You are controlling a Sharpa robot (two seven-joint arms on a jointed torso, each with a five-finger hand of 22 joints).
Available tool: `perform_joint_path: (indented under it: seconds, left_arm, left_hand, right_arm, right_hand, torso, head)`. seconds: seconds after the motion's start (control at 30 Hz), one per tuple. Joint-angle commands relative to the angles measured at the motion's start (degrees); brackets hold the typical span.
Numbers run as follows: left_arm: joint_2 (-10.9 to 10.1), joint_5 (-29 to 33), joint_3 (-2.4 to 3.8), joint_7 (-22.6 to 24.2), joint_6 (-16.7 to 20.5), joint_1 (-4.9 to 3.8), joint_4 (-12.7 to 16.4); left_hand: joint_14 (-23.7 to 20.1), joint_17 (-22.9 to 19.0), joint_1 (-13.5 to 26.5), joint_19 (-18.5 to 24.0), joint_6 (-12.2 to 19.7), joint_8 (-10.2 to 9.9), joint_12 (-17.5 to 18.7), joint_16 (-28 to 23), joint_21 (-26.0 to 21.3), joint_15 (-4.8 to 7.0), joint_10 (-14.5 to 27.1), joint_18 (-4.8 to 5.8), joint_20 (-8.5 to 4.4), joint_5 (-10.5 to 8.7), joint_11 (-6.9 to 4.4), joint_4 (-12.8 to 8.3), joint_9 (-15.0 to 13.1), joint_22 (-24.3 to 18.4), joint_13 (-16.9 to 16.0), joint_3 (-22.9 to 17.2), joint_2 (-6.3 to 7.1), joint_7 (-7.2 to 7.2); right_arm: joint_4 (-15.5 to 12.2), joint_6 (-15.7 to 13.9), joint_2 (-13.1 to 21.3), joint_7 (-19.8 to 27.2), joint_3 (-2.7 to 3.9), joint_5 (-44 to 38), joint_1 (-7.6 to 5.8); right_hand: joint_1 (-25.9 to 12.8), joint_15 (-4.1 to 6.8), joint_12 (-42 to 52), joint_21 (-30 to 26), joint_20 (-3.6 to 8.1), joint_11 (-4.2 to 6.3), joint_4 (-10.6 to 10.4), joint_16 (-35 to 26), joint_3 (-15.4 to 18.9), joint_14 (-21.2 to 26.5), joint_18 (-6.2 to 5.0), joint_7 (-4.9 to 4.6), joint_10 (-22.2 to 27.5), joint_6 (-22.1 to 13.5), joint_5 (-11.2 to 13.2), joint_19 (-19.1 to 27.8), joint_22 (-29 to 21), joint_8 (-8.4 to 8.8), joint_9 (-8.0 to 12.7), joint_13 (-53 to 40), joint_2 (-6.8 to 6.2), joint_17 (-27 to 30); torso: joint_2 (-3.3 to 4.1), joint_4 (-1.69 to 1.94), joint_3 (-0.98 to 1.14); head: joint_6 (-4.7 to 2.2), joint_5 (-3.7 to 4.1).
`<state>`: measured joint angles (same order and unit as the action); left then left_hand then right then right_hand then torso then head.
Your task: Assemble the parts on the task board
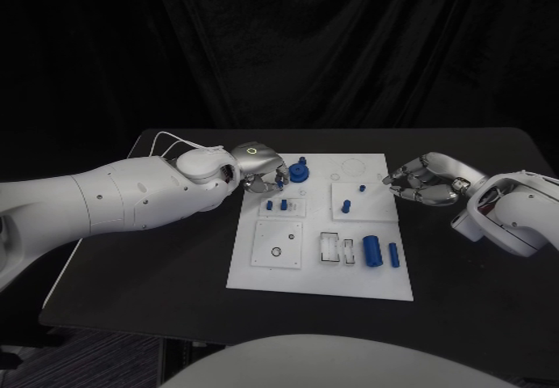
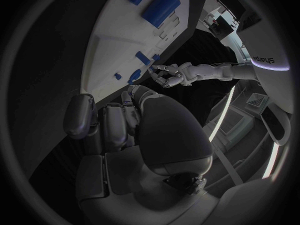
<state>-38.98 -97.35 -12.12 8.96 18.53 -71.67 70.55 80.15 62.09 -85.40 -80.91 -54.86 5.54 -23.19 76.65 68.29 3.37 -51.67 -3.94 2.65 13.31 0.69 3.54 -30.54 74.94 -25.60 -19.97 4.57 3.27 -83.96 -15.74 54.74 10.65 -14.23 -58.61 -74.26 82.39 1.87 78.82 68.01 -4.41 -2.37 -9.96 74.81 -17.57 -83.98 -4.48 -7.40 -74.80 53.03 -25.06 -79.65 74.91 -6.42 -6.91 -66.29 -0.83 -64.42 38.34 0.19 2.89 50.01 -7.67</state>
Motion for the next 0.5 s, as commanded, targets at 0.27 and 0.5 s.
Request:
perform_joint_path:
  seconds: [0.27, 0.5]
  left_arm:
    - [0.16, -0.19, 0.04, 0.03, -1.15, 0.29, 0.00]
    - [0.24, -0.19, 0.04, 0.04, -1.42, 0.45, 0.01]
  left_hand:
    - [-0.48, -0.16, 0.55, 0.23, 0.16, -0.24, 0.27, -0.38, -0.16, 0.11, -0.26, -0.77, -0.01, -0.13, 0.08, -0.25, 0.05, 8.72, 0.10, -0.16, -0.08, 0.03]
    - [-0.54, -0.30, 0.55, 0.30, 0.20, -0.28, 0.34, -0.46, -0.32, 0.09, -0.29, -0.80, -0.01, -0.10, 0.11, -0.26, 0.07, 8.68, 0.15, -0.18, -0.09, 0.06]
  right_arm:
    - [-0.11, 0.36, 0.09, -0.91, 0.03, 0.02, 0.15]
    - [-0.11, 0.44, 0.00, -1.00, 0.03, 0.02, 0.15]
  right_hand:
    - [-0.40, -0.09, -0.09, -0.26, 0.10, -0.15, 0.19, -0.28, -0.47, -0.26, -0.92, -0.20, 0.12, 0.03, -0.25, -0.06, 1.98, -0.03, 0.11, 0.12, -0.32, -0.05]
    - [-0.40, -0.09, -0.09, -0.26, 0.10, -0.15, 0.19, -0.28, -0.47, -0.26, -0.92, -0.20, 0.12, 0.03, -0.25, -0.06, 1.98, -0.03, 0.11, 0.12, -0.32, -0.05]
  torso:
    - [-0.04, 0.01, 0.00]
    - [-0.03, 0.01, 0.00]
  head:
    - [-0.01, 0.00]
    - [-0.01, -0.01]
